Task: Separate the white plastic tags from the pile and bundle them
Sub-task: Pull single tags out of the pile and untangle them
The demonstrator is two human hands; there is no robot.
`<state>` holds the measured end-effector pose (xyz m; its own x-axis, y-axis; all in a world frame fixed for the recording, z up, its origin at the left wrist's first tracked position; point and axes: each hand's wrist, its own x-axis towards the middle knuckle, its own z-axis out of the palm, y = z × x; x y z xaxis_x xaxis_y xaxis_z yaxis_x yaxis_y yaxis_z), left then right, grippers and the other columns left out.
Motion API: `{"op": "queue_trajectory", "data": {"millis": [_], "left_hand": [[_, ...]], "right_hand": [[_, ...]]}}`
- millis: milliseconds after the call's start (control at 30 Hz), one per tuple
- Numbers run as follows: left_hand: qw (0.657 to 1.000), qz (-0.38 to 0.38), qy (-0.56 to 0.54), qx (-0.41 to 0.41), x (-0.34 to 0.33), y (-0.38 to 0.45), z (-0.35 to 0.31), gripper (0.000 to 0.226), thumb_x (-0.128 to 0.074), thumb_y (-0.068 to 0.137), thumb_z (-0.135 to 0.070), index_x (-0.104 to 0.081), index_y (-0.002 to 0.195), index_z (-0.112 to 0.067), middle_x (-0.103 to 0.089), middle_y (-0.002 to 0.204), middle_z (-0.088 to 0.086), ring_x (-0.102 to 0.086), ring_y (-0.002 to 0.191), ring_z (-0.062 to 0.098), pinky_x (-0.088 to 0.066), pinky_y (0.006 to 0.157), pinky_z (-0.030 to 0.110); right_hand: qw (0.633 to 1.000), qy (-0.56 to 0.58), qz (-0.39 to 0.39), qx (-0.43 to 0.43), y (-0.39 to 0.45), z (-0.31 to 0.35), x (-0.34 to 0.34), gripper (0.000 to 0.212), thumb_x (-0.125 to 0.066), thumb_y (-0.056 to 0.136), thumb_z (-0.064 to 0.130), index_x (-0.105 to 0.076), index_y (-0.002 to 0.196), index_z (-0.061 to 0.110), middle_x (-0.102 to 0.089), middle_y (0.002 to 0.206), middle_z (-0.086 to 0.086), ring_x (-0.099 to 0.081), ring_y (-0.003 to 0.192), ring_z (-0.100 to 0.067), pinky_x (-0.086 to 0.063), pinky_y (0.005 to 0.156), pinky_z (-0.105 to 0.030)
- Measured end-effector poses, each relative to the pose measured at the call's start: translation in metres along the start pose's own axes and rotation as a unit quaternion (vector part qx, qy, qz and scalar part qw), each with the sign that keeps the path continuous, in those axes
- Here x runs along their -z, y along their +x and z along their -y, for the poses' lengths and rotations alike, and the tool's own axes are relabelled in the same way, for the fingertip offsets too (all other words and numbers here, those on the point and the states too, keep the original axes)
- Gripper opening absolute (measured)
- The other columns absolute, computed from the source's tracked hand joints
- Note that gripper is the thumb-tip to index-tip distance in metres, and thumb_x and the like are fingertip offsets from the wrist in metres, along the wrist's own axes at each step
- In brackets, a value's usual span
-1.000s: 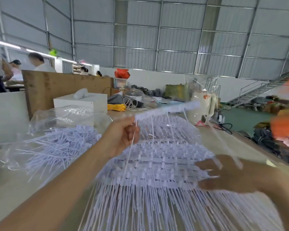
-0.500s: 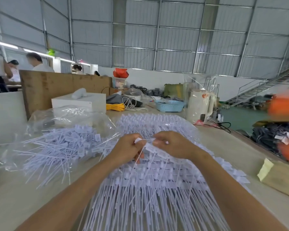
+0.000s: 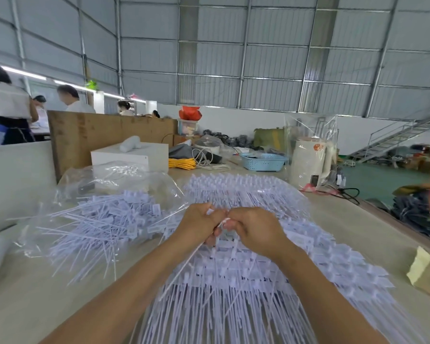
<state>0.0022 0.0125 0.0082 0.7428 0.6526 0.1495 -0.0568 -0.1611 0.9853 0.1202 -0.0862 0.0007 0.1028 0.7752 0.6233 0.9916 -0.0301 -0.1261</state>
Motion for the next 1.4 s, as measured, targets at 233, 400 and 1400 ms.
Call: {"op": "queue_trajectory", "data": {"millis": [233, 400, 1400], "left_hand": [[0.979, 0.091, -0.173, 0.052, 0.011, -0.007, -0.007, 0.025, -0.057, 0.093, -0.021, -0.047, 0.072, -0.012, -0.040, 0.041, 0.000, -0.029, 0.030, 0.009, -0.025, 0.039, 0.017], [0.987, 0.031, -0.153, 0.029, 0.004, -0.002, 0.005, 0.004, -0.059, 0.092, -0.014, -0.059, 0.095, -0.011, -0.060, 0.055, -0.001, -0.054, 0.043, 0.011, -0.043, 0.042, 0.019], [0.995, -0.032, -0.039, -0.087, -0.008, -0.004, 0.017, 0.030, -0.067, 0.087, -0.024, -0.058, 0.060, -0.014, -0.052, 0.052, 0.003, -0.044, 0.045, 0.012, -0.037, 0.045, 0.020]], "right_hand": [[0.955, 0.225, -0.016, -0.192, -0.011, -0.030, 0.023, 0.028, -0.056, 0.094, 0.018, -0.057, 0.065, 0.015, -0.052, 0.060, 0.009, -0.046, 0.045, -0.001, -0.035, 0.055, -0.019], [0.909, 0.388, -0.012, -0.151, -0.006, -0.007, 0.038, 0.009, -0.062, 0.089, 0.008, -0.066, 0.080, 0.008, -0.054, 0.066, 0.003, -0.044, 0.046, -0.006, -0.036, 0.047, -0.017], [0.959, 0.243, 0.102, -0.103, -0.003, 0.008, 0.016, 0.029, -0.060, 0.091, 0.014, -0.059, 0.062, 0.015, -0.054, 0.053, 0.012, -0.050, 0.047, 0.002, -0.034, 0.052, -0.007]]}}
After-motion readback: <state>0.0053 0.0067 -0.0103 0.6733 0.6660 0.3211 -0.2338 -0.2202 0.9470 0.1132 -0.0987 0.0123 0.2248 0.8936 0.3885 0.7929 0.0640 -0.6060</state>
